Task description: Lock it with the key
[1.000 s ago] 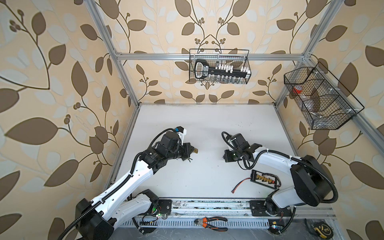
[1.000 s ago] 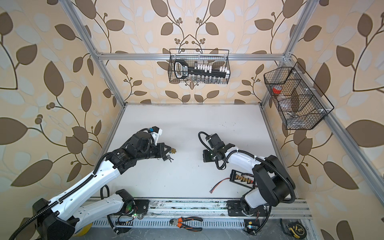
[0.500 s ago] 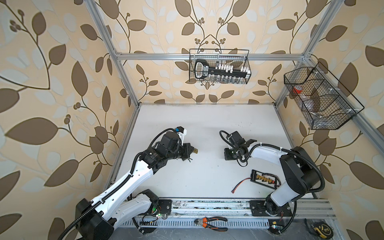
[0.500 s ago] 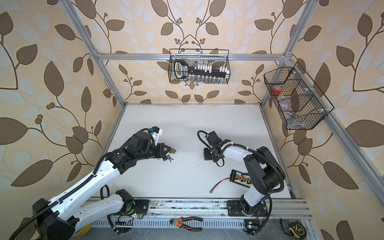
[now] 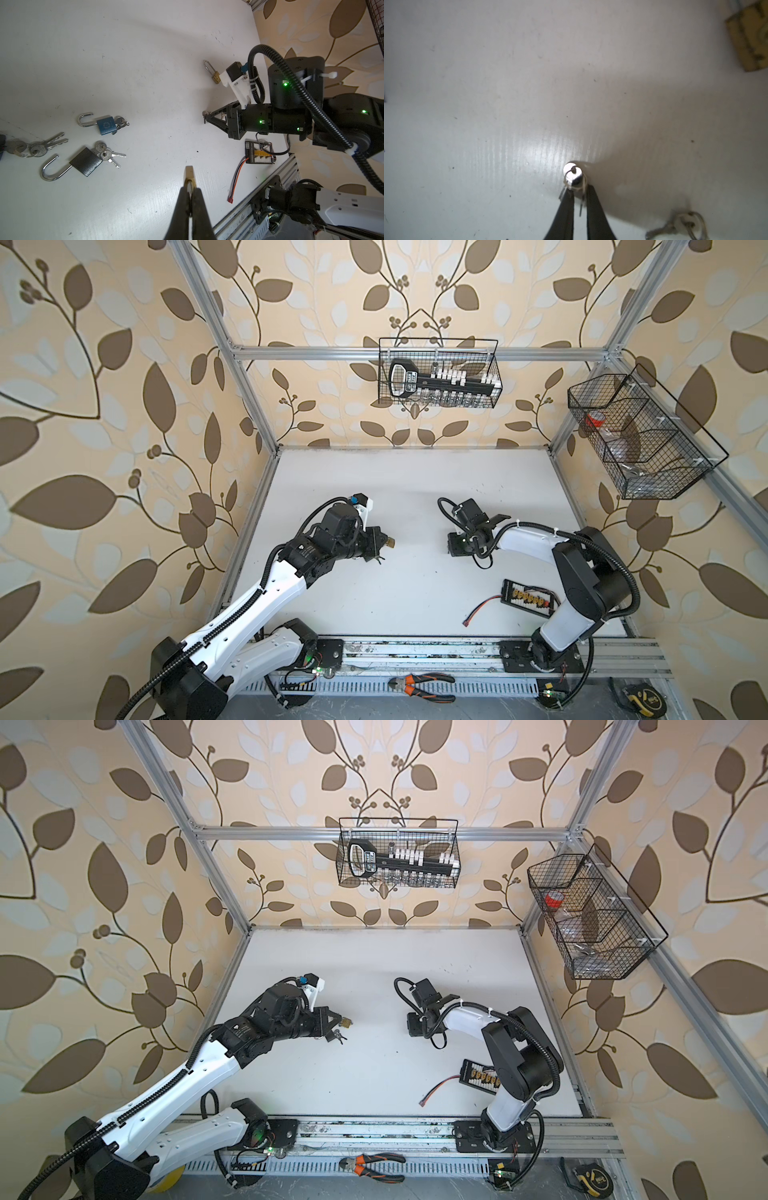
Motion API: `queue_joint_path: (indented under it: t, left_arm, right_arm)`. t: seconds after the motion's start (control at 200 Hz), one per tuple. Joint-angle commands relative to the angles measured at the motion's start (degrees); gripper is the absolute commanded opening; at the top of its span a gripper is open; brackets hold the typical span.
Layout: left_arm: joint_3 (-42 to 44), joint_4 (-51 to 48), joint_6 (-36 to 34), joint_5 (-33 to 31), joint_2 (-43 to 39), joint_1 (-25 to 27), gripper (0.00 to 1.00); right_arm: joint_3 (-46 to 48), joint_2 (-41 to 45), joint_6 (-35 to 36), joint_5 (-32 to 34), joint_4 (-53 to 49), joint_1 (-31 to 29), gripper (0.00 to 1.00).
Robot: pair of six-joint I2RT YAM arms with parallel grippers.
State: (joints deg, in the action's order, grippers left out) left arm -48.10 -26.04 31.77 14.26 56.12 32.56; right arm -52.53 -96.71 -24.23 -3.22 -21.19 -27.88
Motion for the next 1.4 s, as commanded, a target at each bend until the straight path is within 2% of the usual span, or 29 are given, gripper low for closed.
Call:
queue_joint_path:
  t: [0.0, 0.1, 0.21, 0.275, 0.415, 0.455, 0.48, 0.52, 0.61, 0.645, 0.695, 0.715, 0.755, 0.84, 1.075, 1.395]
  left_arm:
    - [-3.1, -0.8, 0.6, -3.2, -0.1, -0.1, 0.00]
    - [-4.1, -2.6, 1.5, -4.0, 0.3, -0.6, 0.00]
    - [-6.2, -3.4, 1.2, -0.9, 1.6, -1.4, 0.00]
    - [-6.9, -2.4, 1.0, 1.2, 1.8, -1.4, 0.00]
    - [-7.9, 1.9, -0.7, 8.9, 3.0, -1.4, 0.00]
    - [-8.5, 2.7, -1.2, 11.4, 3.7, -1.4, 0.00]
    - [-9.1, 2.8, -1.4, 12.8, 4.3, -1.4, 0.00]
    - [-10.0, 2.8, -1.5, 14.8, 5.1, -1.2, 0.00]
    - [-11.1, 3.3, -1.4, 16.8, 6.1, -0.2, 0.00]
    - [-11.5, 3.4, -1.5, 17.1, 6.3, 0.5, 0.00]
    - [-11.8, 3.9, -1.4, 17.7, 6.8, 1.7, 0.00]
    - [-11.9, 4.1, -1.4, 17.8, 7.1, 2.2, 0.00]
    - [-12.3, 4.5, -1.6, 18.2, 7.7, 3.4, 0.00]
    - [-13.4, 4.6, -1.8, 18.2, 9.0, 5.7, 0.00]
    - [-14.7, 5.6, -0.9, 18.6, 11.1, 8.0, 0.00]
    - [-15.1, 6.9, -0.6, 21.8, 11.2, 8.5, 0.00]
  right_arm:
    - [-1.1, 1.7, 0.0, 0.9, -1.1, 0.7, 0.30]
    - [-0.8, 7.4, 0.3, 2.2, -1.8, 1.6, 0.47]
    - [0.2, 16.3, 1.4, 5.2, -2.1, 2.0, 0.54]
    - [1.9, 22.1, 2.4, 5.8, -0.8, 2.0, 0.61]
    - [9.0, 36.0, 7.2, 1.2, 9.7, 1.0, 0.72]
    - [10.8, 38.8, 8.4, 0.1, 11.9, 0.6, 0.80]
    - [11.9, 40.2, 9.4, 0.2, 13.4, 0.5, 0.89]
    - [12.4, 41.5, 9.1, 1.3, 13.4, 0.6, 0.90]
    - [9.7, 41.8, 11.1, -0.8, 8.8, 0.6, 0.92]
    - [9.3, 42.1, 12.9, -3.9, 7.9, 0.5, 0.92]
    - [9.9, 43.3, 14.6, -7.1, 9.1, -0.1, 0.91]
    - [10.3, 43.8, 15.1, -8.3, 9.7, -0.4, 0.96]
    - [10.8, 44.9, 16.5, -10.5, 10.9, -1.3, 0.96]
    - [11.3, 46.7, 20.1, -12.5, 12.2, -4.8, 0.99]
    - [13.8, 51.9, 27.1, -3.3, 15.2, -17.3, 0.87]
    - [15.2, 50.2, 30.6, -1.8, 16.6, -20.6, 0.79]
